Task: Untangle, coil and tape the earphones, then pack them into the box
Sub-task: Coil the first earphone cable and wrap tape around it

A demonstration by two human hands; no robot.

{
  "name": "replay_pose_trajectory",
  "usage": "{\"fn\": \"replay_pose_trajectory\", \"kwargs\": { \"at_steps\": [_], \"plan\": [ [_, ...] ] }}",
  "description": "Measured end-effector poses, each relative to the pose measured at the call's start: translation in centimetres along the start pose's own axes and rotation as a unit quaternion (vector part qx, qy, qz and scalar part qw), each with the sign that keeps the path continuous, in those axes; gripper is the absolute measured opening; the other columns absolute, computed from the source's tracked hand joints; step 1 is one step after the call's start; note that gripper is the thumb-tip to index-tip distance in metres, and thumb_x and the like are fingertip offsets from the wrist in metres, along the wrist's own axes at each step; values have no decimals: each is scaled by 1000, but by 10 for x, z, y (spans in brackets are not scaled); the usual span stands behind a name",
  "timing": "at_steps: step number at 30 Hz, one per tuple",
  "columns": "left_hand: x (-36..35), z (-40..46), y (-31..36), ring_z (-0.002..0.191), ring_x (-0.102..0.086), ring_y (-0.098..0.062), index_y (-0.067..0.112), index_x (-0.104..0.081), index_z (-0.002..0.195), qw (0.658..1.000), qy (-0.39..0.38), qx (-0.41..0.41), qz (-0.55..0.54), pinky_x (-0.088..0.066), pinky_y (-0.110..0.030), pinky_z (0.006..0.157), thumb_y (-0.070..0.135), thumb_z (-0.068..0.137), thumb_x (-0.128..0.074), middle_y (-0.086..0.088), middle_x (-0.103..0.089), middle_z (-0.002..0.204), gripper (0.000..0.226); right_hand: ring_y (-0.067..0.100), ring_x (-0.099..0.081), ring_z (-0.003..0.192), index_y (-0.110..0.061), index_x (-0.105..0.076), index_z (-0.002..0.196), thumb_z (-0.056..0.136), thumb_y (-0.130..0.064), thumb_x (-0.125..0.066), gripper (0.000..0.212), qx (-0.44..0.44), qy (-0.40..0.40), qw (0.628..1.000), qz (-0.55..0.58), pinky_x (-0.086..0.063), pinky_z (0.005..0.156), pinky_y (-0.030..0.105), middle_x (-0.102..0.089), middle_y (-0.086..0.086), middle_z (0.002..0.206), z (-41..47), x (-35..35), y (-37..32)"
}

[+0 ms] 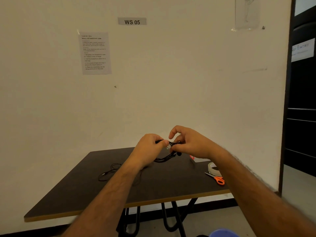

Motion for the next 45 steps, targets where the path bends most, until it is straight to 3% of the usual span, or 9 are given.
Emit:
{"fn": "replay_pose_trajectory", "kwargs": {
  "at_steps": [5, 9, 13, 16, 19, 25, 30, 36, 45],
  "plan": [
    [-7, -4, -3, 63, -43, -20, 16, -68, 92, 996, -82, 11, 33, -37, -34, 61, 36, 99, -54, -1, -41, 61, 26, 11, -68, 70, -28, -52, 107, 90, -13, -64, 25, 5, -14, 1000, -27, -57, 76, 29, -74, 2, 81, -4, -3, 0],
    [-12, -3, -8, 65, -41, -21, 13, -67, 88, 991, -126, 18, 50, -41, -38, 67, 38, 99, -54, -2, -41, 63, 30, 8, -64, 65, -24, -54, 104, 89, -11, -62, 22, 6, -5, 1000, -9, -54, 70, 28, -72, 4, 76, -6, -5, 0],
    [-9, 0, -6, 52, -39, -13, 22, -58, 69, 993, -108, 6, 39, -42, -38, 65, 34, 100, -54, 4, -38, 56, 33, 12, -66, 66, -21, -57, 103, 88, -8, -62, 21, 4, 15, 999, 33, -55, 74, 34, -73, 8, 77, -4, -5, 2],
    [-8, 1, -5, 43, -45, -2, 19, -67, 86, 995, -100, 3, 27, -52, -41, 70, 34, 100, -52, 5, -39, 56, 26, 25, -70, 84, -18, -57, 105, 88, -8, -65, 21, -7, 3, 995, 100, -54, 87, 42, -76, 11, 89, -2, -7, 6],
    [-7, 2, -8, 42, -47, 0, 19, -67, 86, 995, -97, 8, 16, -54, -44, 74, 33, 100, -52, 5, -41, 57, 25, 22, -71, 82, -14, -55, 105, 89, -5, -65, 21, -4, -5, 992, 124, -55, 84, 39, -76, 11, 90, -3, -11, 5],
    [-12, -2, -11, 54, -35, -12, 6, -62, 85, 991, -112, 33, -71, -40, -30, 63, 27, 101, -51, 2, -37, 62, 29, 15, -71, 79, -27, -53, 98, 89, -9, -65, 23, 26, 42, 998, 33, -58, 80, 35, -75, 1, 86, -5, -9, -2],
    [-14, -1, -13, 50, -37, -11, -4, -65, 98, 990, -103, 46, -89, -43, -25, 56, 24, 102, -48, 0, -36, 60, 33, 9, -66, 89, -30, -56, 104, 86, -18, -70, 25, 52, 95, 991, -76, -58, 84, 30, -68, -7, 97, -10, -9, -8],
    [-16, -1, -14, 52, -36, -12, 6, -61, 87, 989, -109, 48, -90, -44, -23, 56, 25, 101, -49, 0, -38, 63, 27, 5, -60, 87, -22, -73, 102, 86, -32, -73, 18, 85, 147, 969, -180, -53, 81, 27, -70, -6, 98, -12, -3, -24],
    [-15, 0, -15, 49, -41, -6, 16, -70, 88, 992, -87, 29, -84, -44, -30, 62, 29, 102, -48, 6, -43, 60, 29, 4, -68, 72, -16, -80, 84, 82, -20, -78, 5, 8, 158, 987, 10, -55, 70, 18, -75, -6, 76, -9, 4, -5]
  ]
}}
Point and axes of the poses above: each hand's wrist, its own z-axis towards the middle knuckle, its own x-axis out of the back of the hand, y = z × x, the point moved 9 cm from there along z, towards the middle knuckle
